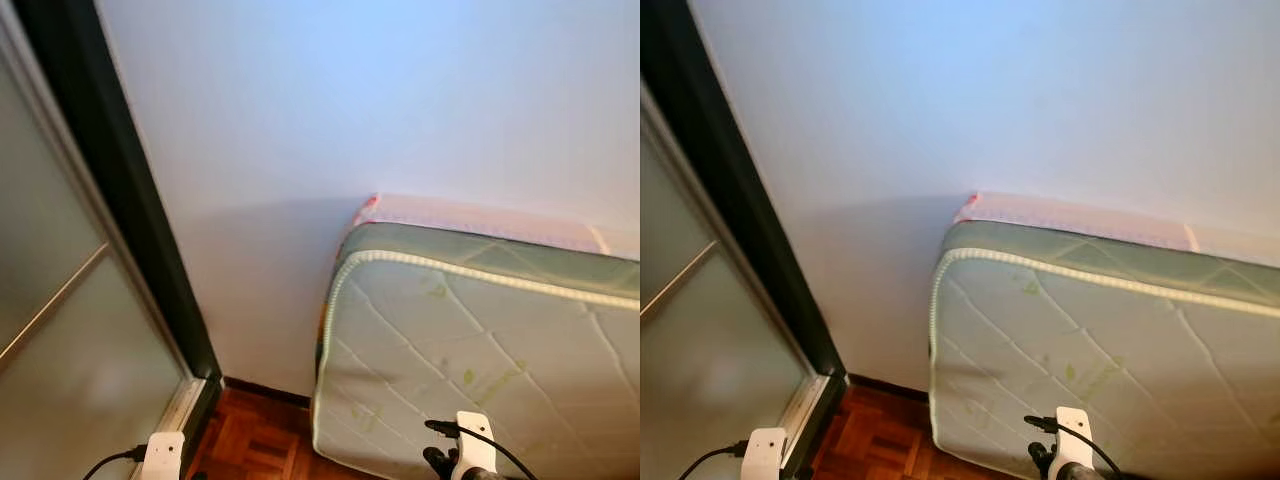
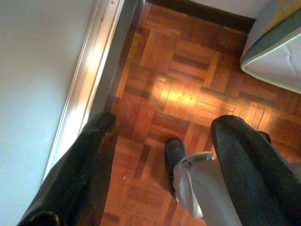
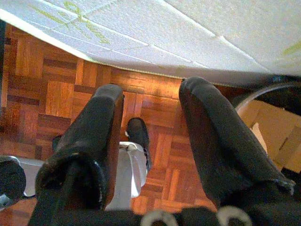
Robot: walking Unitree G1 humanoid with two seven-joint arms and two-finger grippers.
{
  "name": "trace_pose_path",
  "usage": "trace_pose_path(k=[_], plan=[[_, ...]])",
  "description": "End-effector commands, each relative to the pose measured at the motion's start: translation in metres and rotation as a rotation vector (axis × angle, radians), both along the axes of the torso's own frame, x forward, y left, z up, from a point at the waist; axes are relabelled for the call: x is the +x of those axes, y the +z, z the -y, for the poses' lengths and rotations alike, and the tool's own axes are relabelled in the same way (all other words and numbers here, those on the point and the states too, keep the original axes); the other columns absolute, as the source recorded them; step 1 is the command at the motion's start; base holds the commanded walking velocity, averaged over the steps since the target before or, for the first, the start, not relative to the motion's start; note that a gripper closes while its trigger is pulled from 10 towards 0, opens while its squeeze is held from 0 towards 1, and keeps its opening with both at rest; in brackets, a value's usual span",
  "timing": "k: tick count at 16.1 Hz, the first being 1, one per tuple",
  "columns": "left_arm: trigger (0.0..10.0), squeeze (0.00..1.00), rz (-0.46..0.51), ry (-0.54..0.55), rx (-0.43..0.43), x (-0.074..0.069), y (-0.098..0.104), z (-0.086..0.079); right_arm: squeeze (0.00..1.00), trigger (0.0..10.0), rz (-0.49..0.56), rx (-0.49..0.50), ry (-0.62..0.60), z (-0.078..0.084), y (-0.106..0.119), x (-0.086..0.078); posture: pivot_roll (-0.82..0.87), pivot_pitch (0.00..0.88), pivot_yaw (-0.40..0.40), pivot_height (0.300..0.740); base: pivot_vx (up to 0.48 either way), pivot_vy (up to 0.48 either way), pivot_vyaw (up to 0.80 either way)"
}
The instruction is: Clean up the room
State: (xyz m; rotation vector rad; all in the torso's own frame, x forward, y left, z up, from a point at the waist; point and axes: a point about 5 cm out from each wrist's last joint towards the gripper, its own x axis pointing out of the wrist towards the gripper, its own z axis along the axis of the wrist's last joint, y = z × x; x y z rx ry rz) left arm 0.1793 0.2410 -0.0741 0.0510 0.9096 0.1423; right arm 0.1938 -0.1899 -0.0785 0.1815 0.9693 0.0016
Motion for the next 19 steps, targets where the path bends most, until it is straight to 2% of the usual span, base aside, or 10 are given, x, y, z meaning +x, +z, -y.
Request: trace_pose_path(k=[1,7,9,17,19], plan=[[10.0,0.00,-0.007,0.001,0.001,-0.0023,-0.0008,-0.0014,0.00,10.0,-0.005,-0.003,-0.003,0.0017,-0.0010,-0.0025,0.11,0.000,-0.054,0.740,0.000,0.000,-0.73],[10.0,0.00,-0.023,-0.013,0.016,-0.0047,-0.0019,-0.0019,0.00,10.0,-0.007,-0.005,0.003,0.0022,-0.0009,-0.0024,0.12,0.000,-0.057,0.740,0.000,0.000,-0.73],[10.0,0.00,-0.024,-0.026,0.022,-0.0040,-0.0018,-0.0009,0.00,10.0,-0.006,-0.004,0.004,0.0027,-0.0004,-0.0015,0.12,0.000,-0.059,0.740,0.000,-0.480,-0.73],[10.0,0.00,-0.021,-0.012,0.006,-0.0058,-0.0041,0.0047,0.00,10.0,-0.002,-0.006,0.010,0.0032,0.0006,0.0001,0.13,0.000,-0.071,0.740,0.000,0.000,-0.72],[10.0,0.00,-0.022,-0.004,0.005,-0.0068,-0.0045,0.0046,0.00,10.0,0.008,-0.009,0.004,0.0034,0.0012,0.0012,0.13,0.000,-0.070,0.740,0.000,0.000,0.00]])
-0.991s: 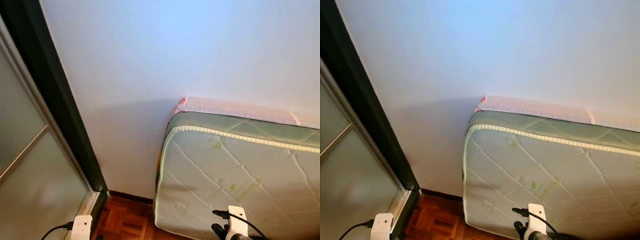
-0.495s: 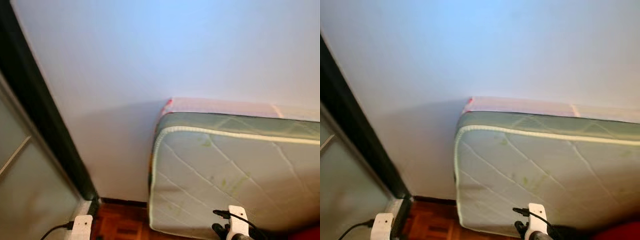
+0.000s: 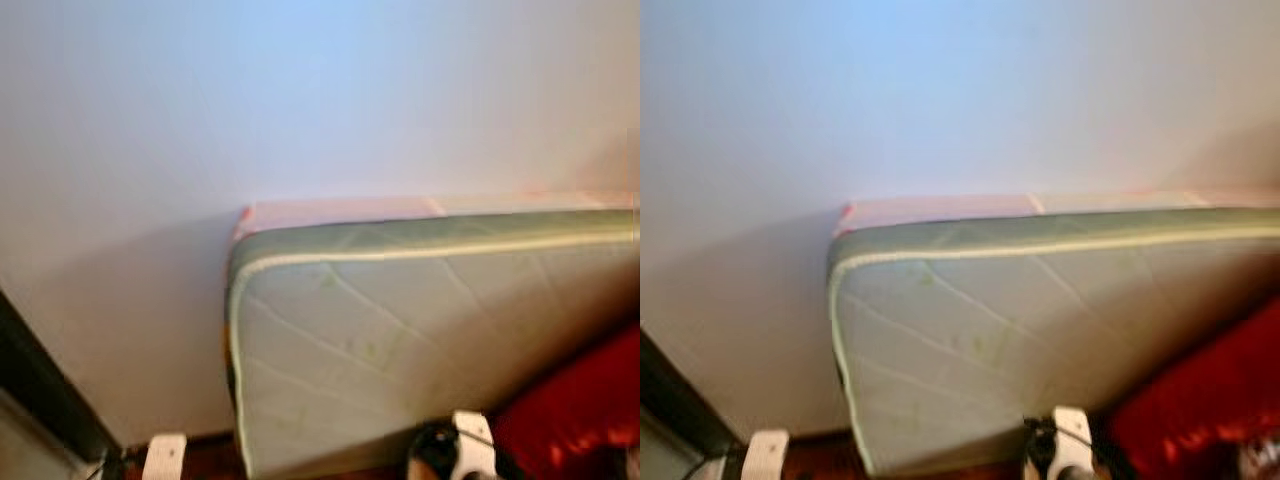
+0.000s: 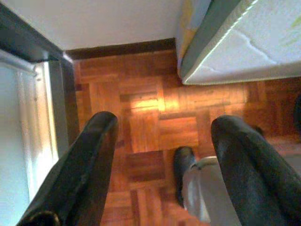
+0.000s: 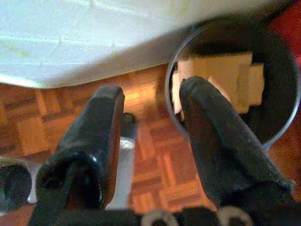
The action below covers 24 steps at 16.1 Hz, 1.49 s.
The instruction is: Clean up the room
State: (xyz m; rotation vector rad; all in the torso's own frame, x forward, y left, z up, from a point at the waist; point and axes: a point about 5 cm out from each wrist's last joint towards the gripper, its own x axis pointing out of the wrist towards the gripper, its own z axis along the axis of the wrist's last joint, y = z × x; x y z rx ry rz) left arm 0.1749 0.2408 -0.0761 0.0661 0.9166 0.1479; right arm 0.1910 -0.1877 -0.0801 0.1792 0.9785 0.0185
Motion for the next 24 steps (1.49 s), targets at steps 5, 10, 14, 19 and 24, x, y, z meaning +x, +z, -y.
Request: trace_pose_path(k=[5,10,14,19,24], plan=[[10.0,0.00,-0.024,-0.002,0.002,-0.0039,-0.0029,0.0025,0.00,10.0,0.035,0.005,-0.039,0.0029,0.0032,0.0052,0.13,0.000,-0.058,0.740,0.000,0.000,0.00],[10.0,0.00,-0.030,-0.015,0.004,-0.0045,-0.0034,0.0034,0.00,10.0,0.029,0.009,-0.040,0.0009,0.0029,0.0052,0.13,0.000,-0.049,0.740,0.000,0.000,0.00],[10.0,0.00,-0.025,-0.006,0.001,-0.0039,-0.0033,0.0041,0.00,10.0,0.039,0.014,-0.045,0.0012,0.0036,0.0063,0.13,0.000,-0.053,0.740,0.000,0.000,0.00],[10.0,0.00,-0.027,-0.003,-0.006,-0.0039,-0.0037,0.0054,0.00,10.0,0.053,0.018,-0.046,0.0022,0.0047,0.0077,0.13,0.000,-0.059,0.740,-0.160,0.000,0.00],[10.0,0.00,-0.028,-0.002,-0.010,-0.0039,-0.0040,0.0064,0.00,10.0,0.055,0.013,-0.023,0.0028,0.0052,0.0081,0.12,0.000,-0.065,0.740,-0.286,0.000,0.00]])
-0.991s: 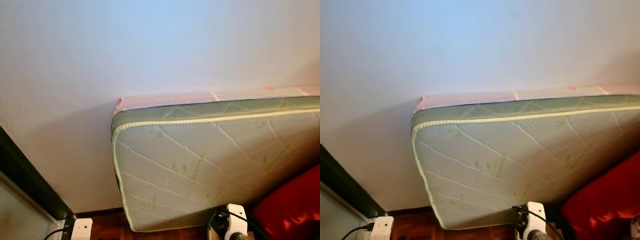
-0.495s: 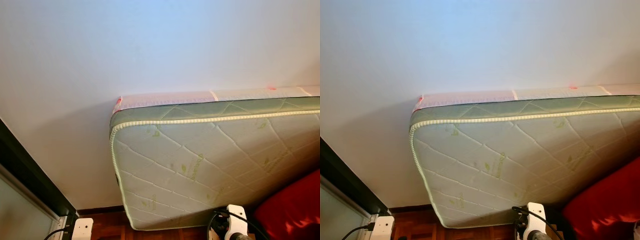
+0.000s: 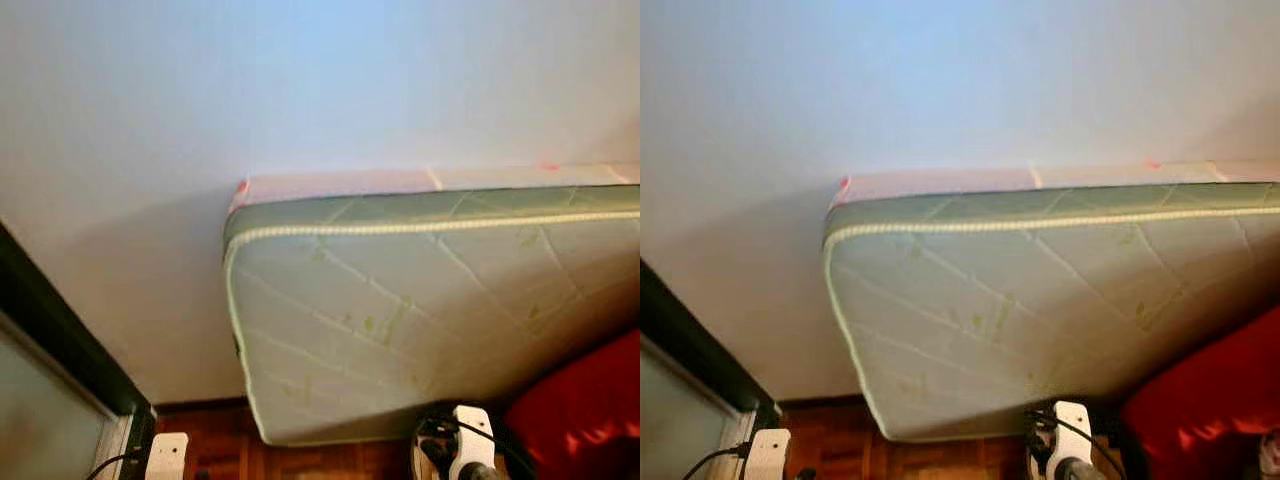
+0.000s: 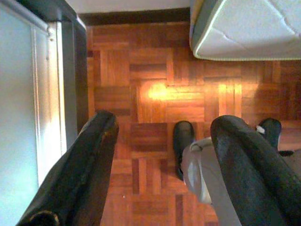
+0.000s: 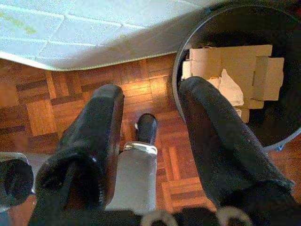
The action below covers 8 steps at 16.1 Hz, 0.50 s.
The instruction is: Clean up the room
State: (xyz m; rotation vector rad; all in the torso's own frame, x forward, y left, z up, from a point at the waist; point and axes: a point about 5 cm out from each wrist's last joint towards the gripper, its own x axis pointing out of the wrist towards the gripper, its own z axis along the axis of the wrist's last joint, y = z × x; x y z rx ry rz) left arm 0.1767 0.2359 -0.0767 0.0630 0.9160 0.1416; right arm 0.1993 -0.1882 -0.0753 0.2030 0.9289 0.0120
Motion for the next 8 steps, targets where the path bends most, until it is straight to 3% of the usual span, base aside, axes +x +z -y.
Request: trace_pose_path(k=[1,8], plan=[[10.0,0.00,-0.029,0.002,-0.006,-0.0056,-0.0034,0.0017,0.00,10.0,0.008,-0.003,-0.003,0.0024,0.0004,-0.0002,0.12,0.000,-0.064,0.740,-0.296,0.000,0.00],[10.0,0.00,-0.029,0.000,-0.002,-0.0058,-0.0031,0.0001,0.00,10.0,0.010,-0.004,0.018,0.0011,0.0006,0.0002,0.12,0.000,-0.060,0.740,-0.297,0.000,0.00]])
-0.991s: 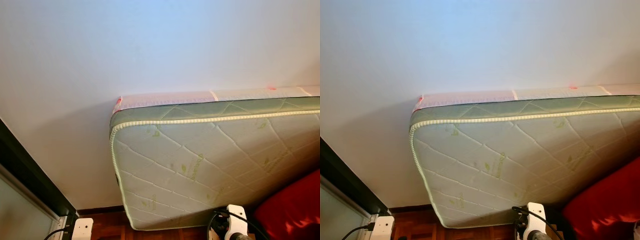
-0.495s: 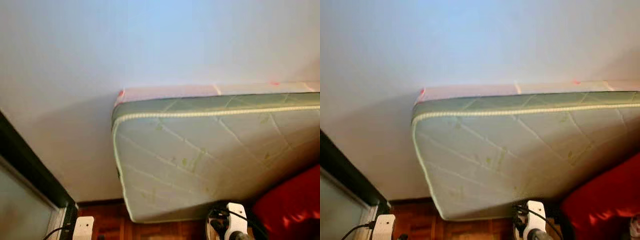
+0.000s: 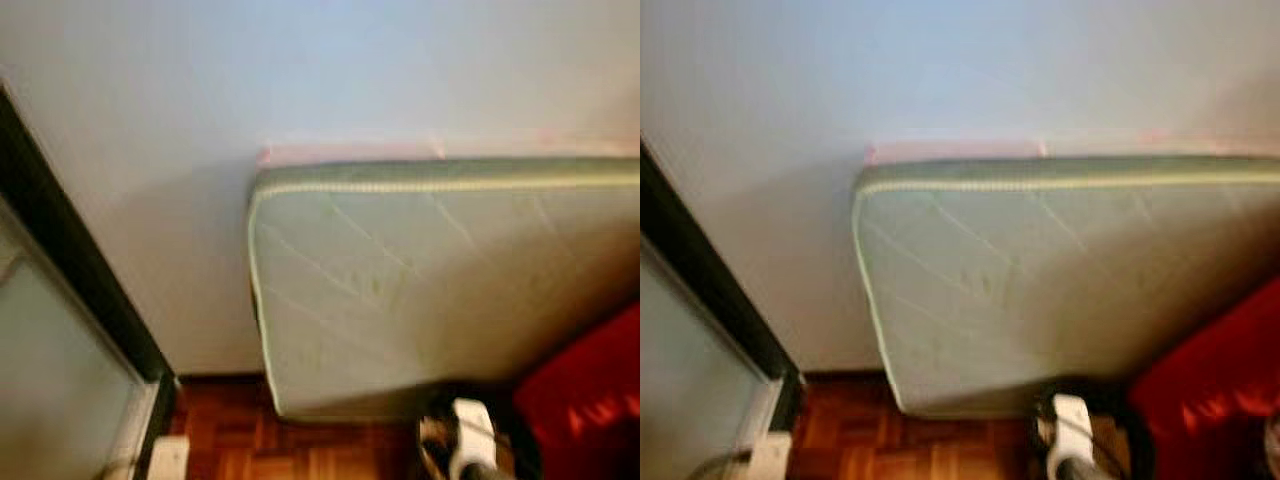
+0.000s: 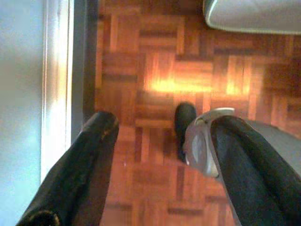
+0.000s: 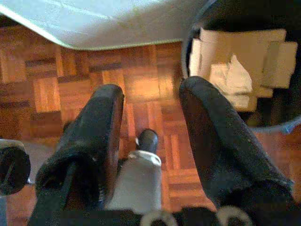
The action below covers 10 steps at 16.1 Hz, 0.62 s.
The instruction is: Clean up the room
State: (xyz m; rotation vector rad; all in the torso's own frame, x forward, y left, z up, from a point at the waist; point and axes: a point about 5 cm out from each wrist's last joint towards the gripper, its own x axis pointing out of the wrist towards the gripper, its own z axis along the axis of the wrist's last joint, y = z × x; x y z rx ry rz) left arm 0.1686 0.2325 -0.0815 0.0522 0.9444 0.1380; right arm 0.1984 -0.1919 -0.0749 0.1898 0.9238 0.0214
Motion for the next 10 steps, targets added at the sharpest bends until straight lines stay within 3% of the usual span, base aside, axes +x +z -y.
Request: trace_pose_path(k=[1,10], plan=[[10.0,0.00,-0.001,-0.003,0.011,0.0024,0.0018,-0.0035,0.00,10.0,0.003,0.003,0.007,-0.0027,0.0003,0.0013,0.12,0.000,-0.061,0.740,0.000,0.000,0.00],[10.0,0.00,-0.001,0.005,0.002,0.0014,0.0012,-0.0029,0.00,10.0,-0.001,-0.007,0.018,-0.0021,-0.0001,0.0005,0.11,0.000,-0.060,0.740,0.000,0.000,0.00]])
